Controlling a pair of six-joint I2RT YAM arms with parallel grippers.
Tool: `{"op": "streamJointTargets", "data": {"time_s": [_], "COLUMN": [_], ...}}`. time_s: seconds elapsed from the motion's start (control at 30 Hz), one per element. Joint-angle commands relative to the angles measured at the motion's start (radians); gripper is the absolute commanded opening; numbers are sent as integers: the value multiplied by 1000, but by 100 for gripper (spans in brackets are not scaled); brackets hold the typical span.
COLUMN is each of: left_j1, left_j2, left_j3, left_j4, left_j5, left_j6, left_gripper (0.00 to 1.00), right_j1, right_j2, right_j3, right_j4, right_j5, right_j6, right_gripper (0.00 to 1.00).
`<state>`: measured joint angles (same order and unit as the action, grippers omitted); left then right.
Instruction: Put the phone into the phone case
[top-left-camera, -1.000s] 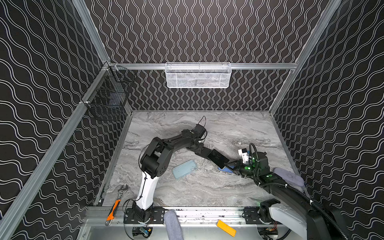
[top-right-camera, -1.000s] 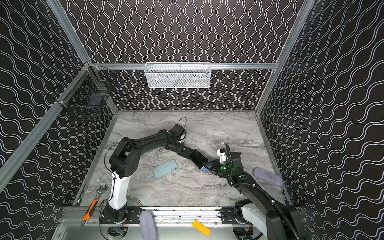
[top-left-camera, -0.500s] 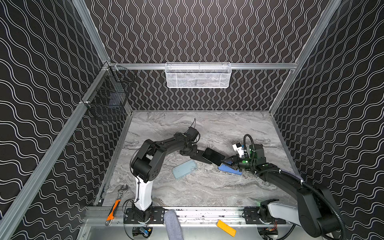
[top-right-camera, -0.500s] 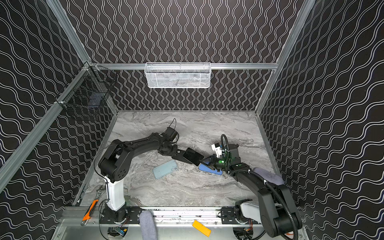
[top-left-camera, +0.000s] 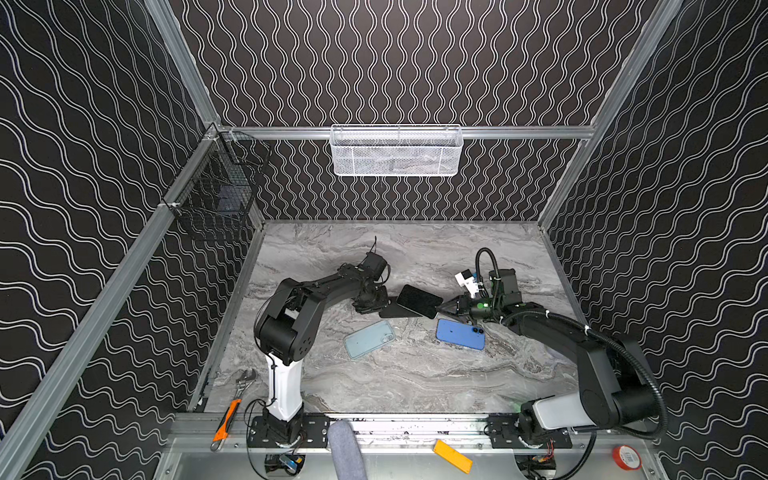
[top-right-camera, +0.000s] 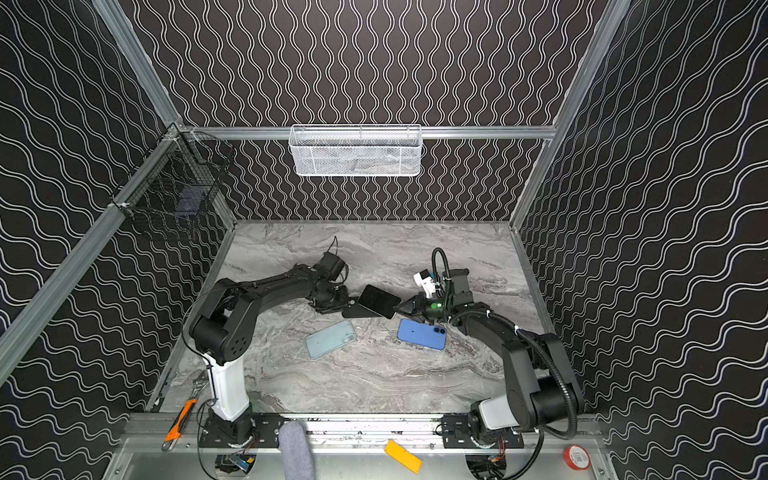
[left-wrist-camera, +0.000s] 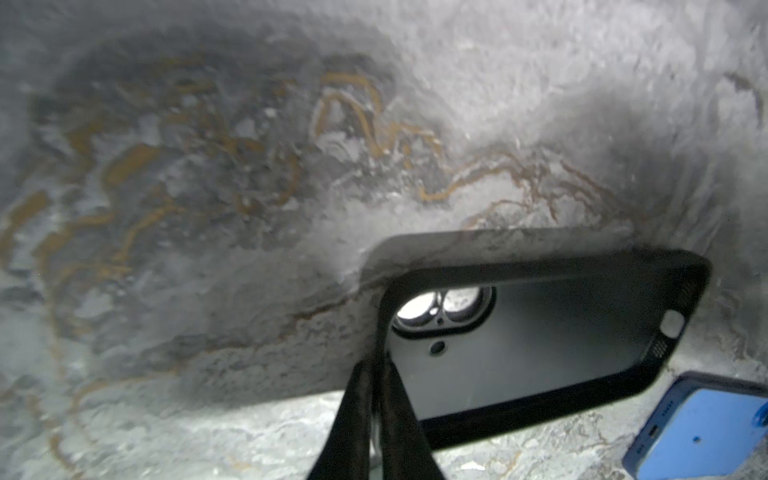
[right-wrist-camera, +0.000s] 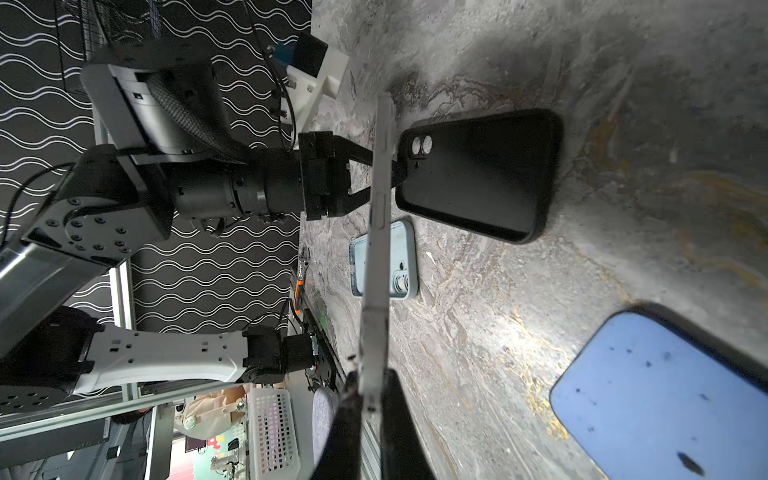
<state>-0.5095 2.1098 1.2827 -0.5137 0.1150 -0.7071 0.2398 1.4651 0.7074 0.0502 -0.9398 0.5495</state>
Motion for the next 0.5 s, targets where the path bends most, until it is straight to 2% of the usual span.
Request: {"op": "streamJointTargets", "data": {"time_s": [0.0,0.17,0.2,0.23,0.47], "left_j1": [9,13,14,15,39], "left_j2": [-2,11,10,7,-70], "left_j3": [16,53,56,56,40], "left_j4": [34,29,26,23,8], "left_j5": [15,26,25,18,-18], "left_j6": [-42,-34,-27,-22,27], "left_gripper": [11,15,48,98,99], "right_j1": [0,0,0,0,0], "right_j2": [22,77,88,100,153], "right_j3": [44,116,133,150,255], "right_j4": [-56,-102,-115,-131,-279], "right_j5": [-34,-51,-51,-54,-26], "right_j6": [-72,-103,-111,-120,-205], "right_gripper": [0,0,0,0,0]}}
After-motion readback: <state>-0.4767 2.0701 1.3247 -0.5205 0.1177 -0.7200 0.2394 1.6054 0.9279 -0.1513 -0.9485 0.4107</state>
